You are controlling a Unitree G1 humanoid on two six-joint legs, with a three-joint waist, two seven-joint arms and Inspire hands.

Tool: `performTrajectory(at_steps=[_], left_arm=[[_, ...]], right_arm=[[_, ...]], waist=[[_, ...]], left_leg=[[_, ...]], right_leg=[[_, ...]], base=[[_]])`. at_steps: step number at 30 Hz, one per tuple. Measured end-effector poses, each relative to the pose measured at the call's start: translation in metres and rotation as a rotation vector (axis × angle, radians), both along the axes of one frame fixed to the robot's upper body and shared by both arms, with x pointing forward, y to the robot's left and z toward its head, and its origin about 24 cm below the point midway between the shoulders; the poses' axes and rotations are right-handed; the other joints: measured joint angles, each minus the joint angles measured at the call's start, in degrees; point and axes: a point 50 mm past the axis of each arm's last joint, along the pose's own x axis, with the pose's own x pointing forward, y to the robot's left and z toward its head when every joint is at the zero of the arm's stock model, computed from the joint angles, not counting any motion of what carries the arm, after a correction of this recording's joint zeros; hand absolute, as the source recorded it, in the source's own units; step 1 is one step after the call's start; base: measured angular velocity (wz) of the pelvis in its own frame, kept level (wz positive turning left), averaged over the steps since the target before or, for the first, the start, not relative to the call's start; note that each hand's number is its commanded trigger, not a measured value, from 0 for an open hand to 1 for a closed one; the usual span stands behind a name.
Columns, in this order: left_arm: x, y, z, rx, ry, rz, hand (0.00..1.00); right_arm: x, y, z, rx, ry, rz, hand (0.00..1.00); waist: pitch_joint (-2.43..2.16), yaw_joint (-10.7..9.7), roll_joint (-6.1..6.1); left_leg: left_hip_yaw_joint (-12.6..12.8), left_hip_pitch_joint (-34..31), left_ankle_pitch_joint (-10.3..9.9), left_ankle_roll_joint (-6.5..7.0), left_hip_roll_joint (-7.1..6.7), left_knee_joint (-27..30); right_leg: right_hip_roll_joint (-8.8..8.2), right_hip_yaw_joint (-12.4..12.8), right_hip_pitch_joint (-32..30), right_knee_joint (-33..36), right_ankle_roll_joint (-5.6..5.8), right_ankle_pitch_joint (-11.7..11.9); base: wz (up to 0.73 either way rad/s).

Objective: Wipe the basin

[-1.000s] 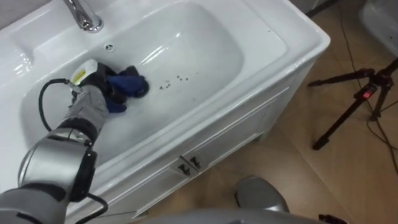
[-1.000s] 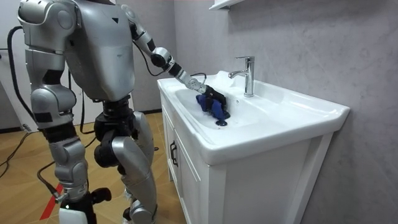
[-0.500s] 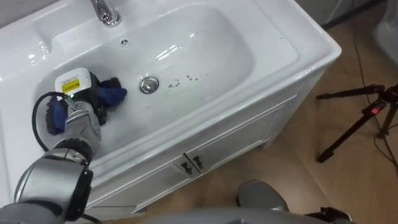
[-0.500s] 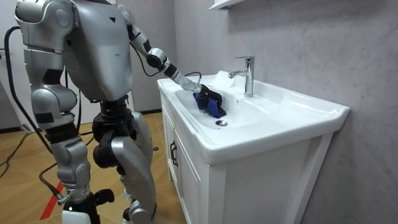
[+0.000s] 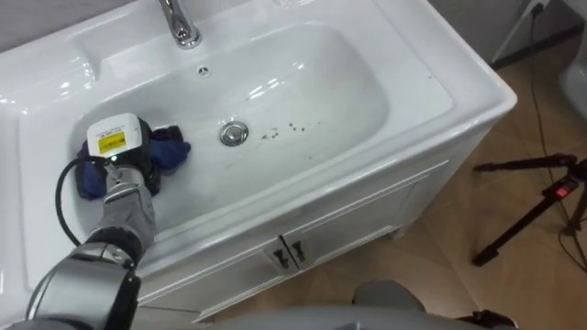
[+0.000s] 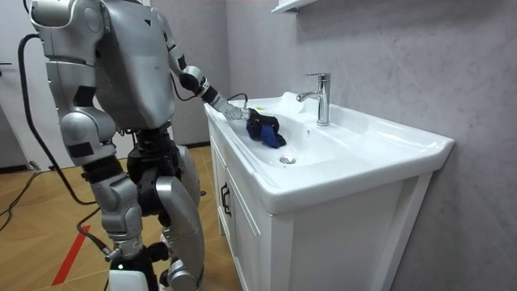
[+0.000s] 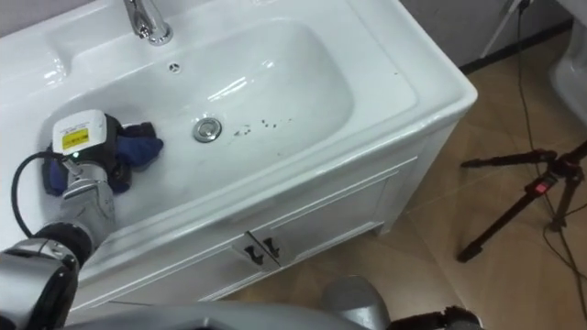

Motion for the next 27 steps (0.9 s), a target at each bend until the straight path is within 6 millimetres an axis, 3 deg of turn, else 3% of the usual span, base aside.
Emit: performTrajectory(at_steps=[7,16,24,27], left_arm=[[-0.004,-0.007,-0.005,-0.025,0.006,-0.001,1.00],[0.000,-0.014,-0.005,-0.110,-0.015,0.056,1.00],[0.011,-0.015,0.000,-0.238,-0.023,0.143,1.00],[0.020,-0.020,0.004,-0.294,-0.057,0.172,1.00]], right_arm=[[0.007,0.000,0.001,-0.009,-0.037,-0.015,0.00],[0.005,-0.001,0.001,-0.016,-0.044,-0.027,0.00],[0.006,0.000,0.001,-0.014,-0.055,-0.020,0.00],[0.009,0.002,0.001,-0.017,-0.068,-0.029,0.00]], waist=[[-0.05,1.1,0.58],[0.07,1.6,0.39],[0.47,1.4,-0.40],[0.86,1.2,-1.18]], left_leg=[[-0.2,1.9,0.3,-0.43,-0.02,-1.5],[-0.2,2.8,1.0,-0.66,-0.31,-3.5],[0.0,2.2,1.0,-0.65,-0.33,-2.9],[0.0,1.6,1.1,-0.54,-0.62,-2.8]], right_leg=[[0.21,-0.1,1.5,-0.6,-0.25,-0.5],[0.16,-0.1,1.3,-0.7,-0.37,-0.8],[0.14,0.3,0.6,-0.5,-0.22,-0.9],[0.00,0.6,-0.8,0.4,-0.16,-0.9]], base=[[0.00],[0.00],[0.00],[0.00]])
